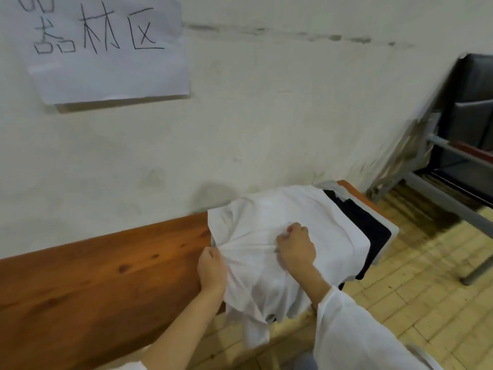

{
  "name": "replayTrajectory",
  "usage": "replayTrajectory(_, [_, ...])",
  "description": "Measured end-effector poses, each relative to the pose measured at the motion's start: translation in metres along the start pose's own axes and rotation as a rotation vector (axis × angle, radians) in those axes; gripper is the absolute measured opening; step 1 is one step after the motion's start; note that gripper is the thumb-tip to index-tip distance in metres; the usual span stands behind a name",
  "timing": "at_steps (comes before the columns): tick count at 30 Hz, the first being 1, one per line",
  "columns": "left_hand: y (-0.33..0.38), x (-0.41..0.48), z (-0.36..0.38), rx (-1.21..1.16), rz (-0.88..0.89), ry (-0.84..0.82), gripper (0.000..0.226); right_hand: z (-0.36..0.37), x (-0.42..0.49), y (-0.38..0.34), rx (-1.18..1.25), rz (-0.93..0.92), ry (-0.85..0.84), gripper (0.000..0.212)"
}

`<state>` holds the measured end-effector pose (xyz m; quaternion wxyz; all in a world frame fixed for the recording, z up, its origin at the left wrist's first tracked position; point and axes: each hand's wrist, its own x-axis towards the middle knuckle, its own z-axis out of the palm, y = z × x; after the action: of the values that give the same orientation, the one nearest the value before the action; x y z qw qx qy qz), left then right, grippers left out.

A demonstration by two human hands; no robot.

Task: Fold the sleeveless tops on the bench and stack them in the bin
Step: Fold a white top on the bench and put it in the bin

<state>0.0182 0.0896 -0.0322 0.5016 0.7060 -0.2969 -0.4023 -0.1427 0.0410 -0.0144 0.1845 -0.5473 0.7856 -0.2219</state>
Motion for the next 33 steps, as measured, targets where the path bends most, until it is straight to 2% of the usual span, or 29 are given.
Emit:
replayTrajectory(2, [-0.001,-0.001,-0.006,-0.067,-0.115,-0.039,0.035,0.001,0.006,0.002,-0.006,0.033,0.011,0.014])
replayTrajectory(4, [0.005,-0.003,-0.007,-0.203,-0.261,-0.129,0.031,0.003,0.003,0.002,0.081,0.020,0.047,0.015])
replayTrajectory(6, [0.013,-0.002,-0.010,-0.397,-0.477,-0.273,0.021,0.004,-0.008,-0.002,0.102,-0.044,0.107,0.016])
replayTrajectory(8, [0.021,-0.004,-0.013,-0.467,-0.632,-0.401,0.024,0.003,-0.018,-0.006,0.124,-0.130,0.189,0.014])
replayTrajectory(11, [0.041,-0.016,-0.026,-0.609,-0.691,-0.616,0.029,-0.004,-0.026,-0.011,0.158,-0.183,0.298,0.010])
replayTrajectory(13, [0.060,-0.025,-0.039,-0.663,-0.647,-0.666,0.029,-0.014,-0.029,-0.019,0.197,-0.203,0.317,0.009])
replayTrajectory(18, [0.104,-0.043,-0.090,-0.750,-0.410,-0.572,0.033,-0.024,-0.054,-0.058,0.207,-0.439,0.221,0.016])
replayTrajectory(21, [0.098,-0.038,-0.126,-0.616,-0.366,-0.556,0.031,0.000,-0.085,-0.083,0.110,-0.574,-0.013,0.017])
replayTrajectory(23, [0.086,-0.035,-0.154,-0.596,-0.403,-0.535,0.028,0.029,-0.107,-0.093,0.007,-0.561,-0.207,0.013])
replayTrajectory(25, [0.071,-0.030,-0.190,-0.528,-0.393,-0.433,0.024,0.057,-0.137,-0.105,-0.059,-0.558,-0.345,0.008])
replayTrajectory(29, [0.035,-0.011,-0.265,-0.448,-0.429,-0.318,0.024,0.105,-0.193,-0.130,-0.198,-0.652,-0.510,0.055])
replayTrajectory(31, [0.015,-0.002,-0.302,-0.294,-0.396,-0.235,0.023,0.125,-0.227,-0.150,-0.305,-0.760,-0.586,0.055])
replayTrajectory(33, [-0.002,0.003,-0.328,-0.042,-0.301,-0.127,0.026,0.141,-0.253,-0.169,-0.350,-0.887,-0.602,0.052])
